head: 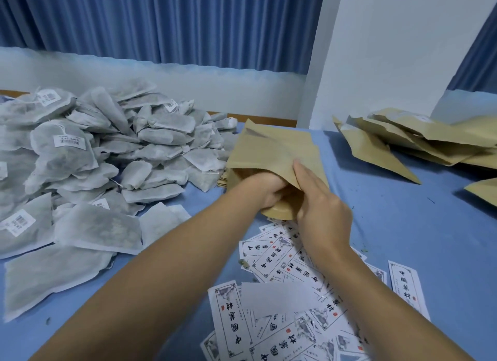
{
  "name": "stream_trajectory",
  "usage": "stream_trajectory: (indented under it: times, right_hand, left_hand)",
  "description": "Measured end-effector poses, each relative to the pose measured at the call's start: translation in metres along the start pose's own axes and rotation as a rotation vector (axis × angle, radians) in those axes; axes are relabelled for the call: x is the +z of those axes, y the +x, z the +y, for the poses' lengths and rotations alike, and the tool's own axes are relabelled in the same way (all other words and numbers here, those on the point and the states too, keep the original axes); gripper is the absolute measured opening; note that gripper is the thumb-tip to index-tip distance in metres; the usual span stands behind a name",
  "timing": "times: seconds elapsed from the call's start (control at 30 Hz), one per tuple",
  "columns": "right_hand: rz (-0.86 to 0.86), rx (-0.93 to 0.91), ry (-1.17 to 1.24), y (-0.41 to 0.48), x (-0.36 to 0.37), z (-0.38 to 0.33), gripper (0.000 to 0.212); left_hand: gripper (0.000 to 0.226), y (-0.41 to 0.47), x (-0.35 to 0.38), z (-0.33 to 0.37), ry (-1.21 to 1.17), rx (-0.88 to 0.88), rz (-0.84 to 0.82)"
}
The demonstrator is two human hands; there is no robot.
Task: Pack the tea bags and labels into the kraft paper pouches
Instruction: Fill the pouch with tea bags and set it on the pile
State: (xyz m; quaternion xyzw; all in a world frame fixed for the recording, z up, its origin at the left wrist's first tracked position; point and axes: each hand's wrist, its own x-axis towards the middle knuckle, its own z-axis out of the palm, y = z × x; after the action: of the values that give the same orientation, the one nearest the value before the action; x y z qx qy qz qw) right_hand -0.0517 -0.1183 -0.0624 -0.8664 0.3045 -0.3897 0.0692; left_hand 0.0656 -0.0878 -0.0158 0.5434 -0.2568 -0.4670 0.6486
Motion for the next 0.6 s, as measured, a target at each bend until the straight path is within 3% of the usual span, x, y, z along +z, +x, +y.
stream_trajectory:
  times: [0.07,0.13,0.23,0.33,0.4,0.47,0.53,0.6]
  right_hand:
    - [-0.024,0.004,-0.019,0.000,0.002,0.000,0.088]
    - [-0.055,-0.003,-0.037,-0.001,0.003,-0.001,0.085]
    - [-0.080,0.003,-0.056,-0.001,0.003,-0.003,0.087]
    - [-0.090,0.016,-0.070,-0.001,0.003,-0.004,0.089]
    - [-0.106,0.024,-0.068,-0.001,0.002,-0.005,0.090]
    - [-0.116,0.027,-0.071,-0.001,0.002,-0.007,0.090]
    - [-0.119,0.030,-0.082,-0.001,0.003,-0.010,0.090]
    - [-0.125,0.023,-0.106,-0.001,0.004,-0.013,0.090]
  left_hand:
    - [0.023,-0.012,-0.004,-0.018,0.378,0.122,-0.015]
    - [0.021,-0.033,-0.020,-0.030,0.776,0.352,-0.001]
    - [0.019,-0.080,-0.051,-0.039,1.155,0.649,-0.054]
    - [0.017,-0.126,-0.083,-0.050,1.666,0.791,0.163]
    - [0.019,-0.150,-0.097,-0.049,1.866,0.603,0.369]
    - [0.032,-0.161,-0.105,-0.049,1.960,0.326,0.461]
    - [0.044,-0.163,-0.113,-0.053,1.888,0.112,0.428]
    - [0.047,-0.162,-0.117,-0.053,1.733,0.070,0.377]
